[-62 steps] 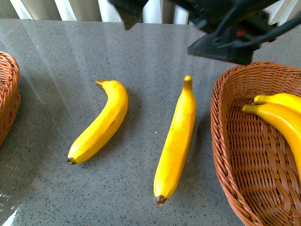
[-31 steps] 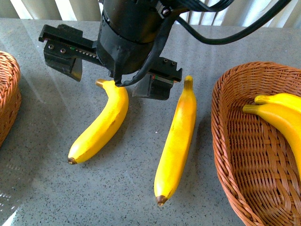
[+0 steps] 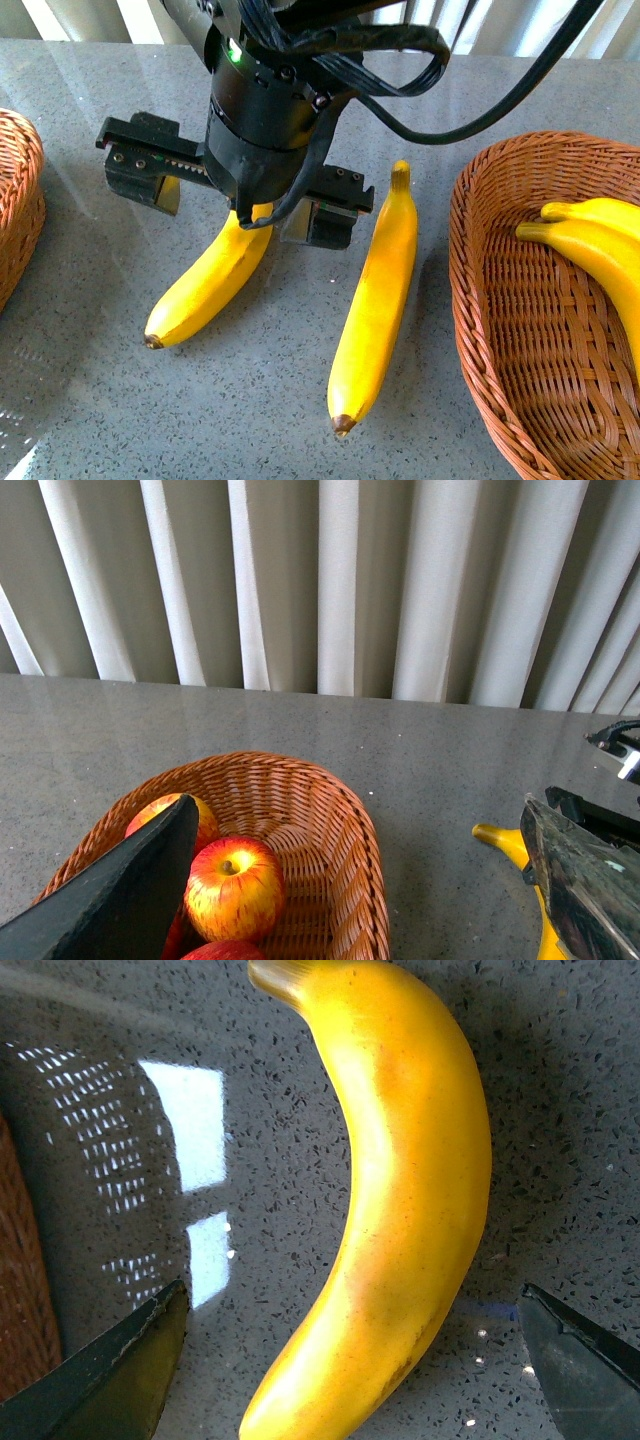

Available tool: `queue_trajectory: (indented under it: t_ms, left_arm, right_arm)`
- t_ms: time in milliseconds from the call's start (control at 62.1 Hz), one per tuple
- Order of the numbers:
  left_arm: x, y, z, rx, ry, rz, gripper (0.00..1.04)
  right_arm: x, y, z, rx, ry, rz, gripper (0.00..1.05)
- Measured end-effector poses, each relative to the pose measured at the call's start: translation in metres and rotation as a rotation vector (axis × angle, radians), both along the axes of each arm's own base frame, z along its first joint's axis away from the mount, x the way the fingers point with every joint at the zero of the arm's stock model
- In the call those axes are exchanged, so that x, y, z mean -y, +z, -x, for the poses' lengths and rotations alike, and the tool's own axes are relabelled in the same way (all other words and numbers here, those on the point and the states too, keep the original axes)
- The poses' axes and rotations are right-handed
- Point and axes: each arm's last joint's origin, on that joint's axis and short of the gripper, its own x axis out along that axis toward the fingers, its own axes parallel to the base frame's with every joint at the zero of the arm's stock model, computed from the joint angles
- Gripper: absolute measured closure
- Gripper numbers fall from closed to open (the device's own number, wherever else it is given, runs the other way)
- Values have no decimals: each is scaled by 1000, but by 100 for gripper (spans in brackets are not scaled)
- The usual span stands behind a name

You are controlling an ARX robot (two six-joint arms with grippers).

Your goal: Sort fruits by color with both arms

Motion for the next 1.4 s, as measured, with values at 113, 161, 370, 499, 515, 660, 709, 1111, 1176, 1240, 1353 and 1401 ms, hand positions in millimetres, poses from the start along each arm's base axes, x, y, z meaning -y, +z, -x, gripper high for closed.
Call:
queue_trajectory:
  t_ms: [113, 161, 370, 499, 515, 660, 709, 1111, 1176, 1240, 1353, 1401]
  left_arm:
    - [0, 0, 0, 0, 0, 0, 9]
    - [0, 0, 0, 0, 0, 0, 9]
    - [0, 0, 0, 0, 0, 0, 9]
    - [0, 0, 0, 0, 0, 0, 9]
    - [0, 0, 0, 0, 0, 0, 9]
    - [0, 0, 0, 0, 0, 0, 9]
    - [0, 0, 0, 0, 0, 0, 9]
    - [0, 0, 0, 0, 0, 0, 9]
    - [0, 0, 0, 0, 0, 0, 9]
    - [0, 0, 0, 0, 0, 0, 9]
    - [0, 0, 0, 0, 0, 0, 9]
    - [0, 0, 0, 0, 0, 0, 9]
  right_arm:
    - [2, -9, -2, -16, -4, 11, 9]
    - [2, -11, -3, -20, -6, 15, 9]
    - [-4, -17, -12, -28, -3, 31, 9]
    - [-7, -18, -14, -30, 10, 40, 10]
    - [-8, -18, -14, -32, 11, 44, 12]
    - [-13, -16, -16, -26, 34, 55, 33]
    - [-15, -16, -17, -24, 41, 58, 41]
    - [-15, -7, -16, -25, 71, 26, 72]
    - [-11, 2, -14, -10, 76, 6, 72]
    - [-7, 15, -11, 11, 80, -11, 72]
    - [3, 47, -8, 80, 84, -55, 72]
    - [8, 61, -7, 112, 84, -73, 72]
